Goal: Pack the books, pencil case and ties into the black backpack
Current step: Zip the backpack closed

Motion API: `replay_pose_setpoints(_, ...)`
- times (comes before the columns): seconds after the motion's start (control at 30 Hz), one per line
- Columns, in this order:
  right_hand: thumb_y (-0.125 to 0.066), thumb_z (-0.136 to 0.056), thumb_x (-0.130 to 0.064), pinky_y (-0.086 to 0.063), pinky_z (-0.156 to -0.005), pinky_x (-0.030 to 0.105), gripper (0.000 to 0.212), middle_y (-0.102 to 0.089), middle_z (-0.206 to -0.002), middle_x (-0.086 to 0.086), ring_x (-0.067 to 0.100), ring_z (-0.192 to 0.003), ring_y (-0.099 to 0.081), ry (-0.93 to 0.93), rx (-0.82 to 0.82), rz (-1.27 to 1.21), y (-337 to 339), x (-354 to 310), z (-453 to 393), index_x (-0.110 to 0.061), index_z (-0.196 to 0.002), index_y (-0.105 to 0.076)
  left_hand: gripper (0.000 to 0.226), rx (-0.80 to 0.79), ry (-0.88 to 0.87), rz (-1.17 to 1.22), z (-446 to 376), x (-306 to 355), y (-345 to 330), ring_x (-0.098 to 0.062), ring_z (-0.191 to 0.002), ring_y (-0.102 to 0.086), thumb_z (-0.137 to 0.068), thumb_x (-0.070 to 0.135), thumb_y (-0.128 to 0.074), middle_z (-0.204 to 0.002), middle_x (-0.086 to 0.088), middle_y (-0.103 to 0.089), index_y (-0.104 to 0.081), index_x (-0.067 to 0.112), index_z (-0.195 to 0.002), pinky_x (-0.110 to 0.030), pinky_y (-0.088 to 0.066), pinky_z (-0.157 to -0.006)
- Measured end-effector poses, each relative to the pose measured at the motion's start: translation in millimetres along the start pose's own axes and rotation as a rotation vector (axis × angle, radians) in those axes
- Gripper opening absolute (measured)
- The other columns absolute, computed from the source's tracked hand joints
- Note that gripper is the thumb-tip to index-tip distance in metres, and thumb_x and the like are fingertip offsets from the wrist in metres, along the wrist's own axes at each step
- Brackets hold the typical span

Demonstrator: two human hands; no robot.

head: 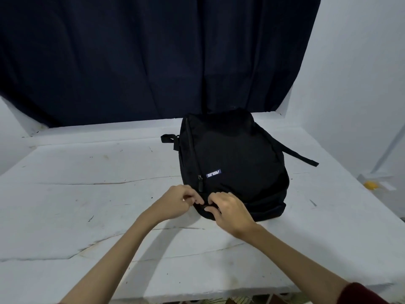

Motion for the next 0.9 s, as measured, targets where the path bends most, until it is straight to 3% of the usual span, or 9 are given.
replay_pose_setpoints(0.07, -0.066, -0.085, -0.009, -0.041, -0.061, 0.024, 0.009, -0.052, -0.063, -0.008, 0.004, -0.052, -0.043, -0.143, -0.003, -0.139, -2.3, 14.8, 1.6, -0.004, -0.083, -0.058, 0.026, 0.121, -0.075, -0.134, -2.4, 2.5, 11.6, -0.001, -0.093, -0.052, -0.087, 0.007, -0.061, -0.108, 0.008, -0.058, -0.067, 0.021, -0.108, -0.017, -0.043, -0.083)
replay_pose_setpoints(0.13, -0.067, -0.085, -0.008, -0.037, -0.053, 0.021, 0.011, -0.045, -0.055, -0.013, 0.006, -0.048, -0.045, -0.245, 0.011, -0.25, -4.0, 24.6, 3.6, -0.005, -0.082, -0.056, 0.04, 0.082, -0.149, -0.272, -7.6, 5.6, -1.3, -0.005, -0.108, -0.045, -0.083, 0.015, -0.069, -0.119, 0.013, -0.051, -0.06, 0.023, -0.121, -0.021, -0.04, -0.092)
replay_pose_setpoints(0.2, -0.066, -0.084, -0.005, -0.031, -0.048, 0.017, 0.017, -0.041, -0.048, -0.01, 0.01, -0.046, -0.042, -0.275, 0.027, -0.289, -3.2, 26.3, 3.7, -0.006, -0.076, -0.051, 0.039, 0.077, -0.171, -0.353, -14.0, 7.5, -11.4, -0.01, -0.11, -0.046, -0.082, 0.019, -0.07, -0.118, 0.01, -0.053, -0.061, 0.019, -0.12, -0.022, -0.04, -0.09)
replay_pose_setpoints(0.37, -0.061, -0.083, 0.003, -0.026, -0.044, 0.012, 0.036, -0.032, -0.044, -0.007, 0.012, -0.042, -0.033, -0.236, 0.068, -0.276, 23.7, 29.1, 9.6, -0.015, -0.066, -0.035, 0.014, 0.288, -0.218, -0.386, -16.2, 10.4, 11.2, -0.009, -0.088, -0.049, -0.08, 0.018, -0.073, -0.087, 0.007, -0.053, -0.062, 0.011, -0.083, -0.015, -0.028, -0.056)
replay_pose_setpoints(0.47, -0.066, -0.08, 0.003, -0.023, -0.045, 0.01, 0.039, -0.038, -0.047, 0.003, 0.008, -0.042, -0.031, -0.234, 0.129, -0.264, 57.7, 51.1, 21.4, -0.017, -0.064, -0.036, 0.033, 0.37, -0.329, -0.426, -9.0, 16.5, 25.3, -0.007, -0.074, -0.042, -0.063, 0.013, -0.085, -0.068, 0.01, -0.048, -0.052, 0.016, -0.061, -0.007, -0.018, -0.049)
replay_pose_setpoints(0.6, -0.068, -0.08, 0.004, -0.026, -0.046, 0.012, 0.04, -0.04, -0.046, -0.009, 0.008, -0.044, -0.034, -0.314, 0.153, -0.275, 77.0, 78.2, 30.1, -0.019, -0.061, -0.04, 0.042, 0.355, -0.395, -0.439, -10.3, 27.4, 29.7, -0.009, -0.068, -0.042, -0.058, 0.015, -0.088, -0.062, 0.011, -0.046, -0.046, 0.02, -0.057, -0.005, -0.018, -0.048)
replay_pose_setpoints(0.67, -0.07, -0.078, 0.002, -0.028, -0.047, 0.012, 0.038, -0.039, -0.044, -0.008, 0.009, -0.043, -0.035, -0.346, 0.15, -0.273, 74.2, 85.1, 30.7, -0.019, -0.062, -0.043, 0.039, 0.311, -0.366, -0.437, -14.8, 26.1, 30.3, -0.006, -0.068, -0.045, -0.067, 0.02, -0.084, -0.068, 0.013, -0.048, -0.046, 0.023, -0.06, -0.009, -0.024, -0.048)
replay_pose_setpoints(0.77, -0.073, -0.077, -0.002, -0.033, -0.049, 0.01, 0.034, -0.043, -0.04, -0.011, 0.008, -0.041, -0.041, -0.376, 0.093, -0.226, 59.8, 91.0, 34.3, -0.017, -0.063, -0.046, 0.022, 0.136, -0.293, -0.436, -23.0, 17.4, 18.1, -0.007, -0.082, -0.051, -0.08, 0.038, -0.071, -0.088, 0.011, -0.056, -0.055, 0.023, -0.076, -0.017, -0.033, -0.067)
replay_pose_setpoints(0.9, -0.072, -0.078, -0.003, -0.032, -0.048, 0.011, 0.028, -0.034, -0.041, -0.007, 0.012, -0.044, -0.039, -0.342, 0.09, -0.162, 49.1, 80.0, 31.4, -0.008, -0.062, -0.049, 0.046, 0.01, -0.318, -0.465, -30.4, 36.6, -20.1, -0.009, -0.104, -0.048, -0.084, 0.057, -0.057, -0.109, 0.009, -0.055, -0.062, 0.023, -0.114, -0.022, -0.035, -0.087)
Point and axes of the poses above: each hand's wrist, its own z-axis away from the middle knuckle, its own y-axis out of the back of the hand, x = y × z, the point moved 10 cm from there along -z, towards the middle knuckle
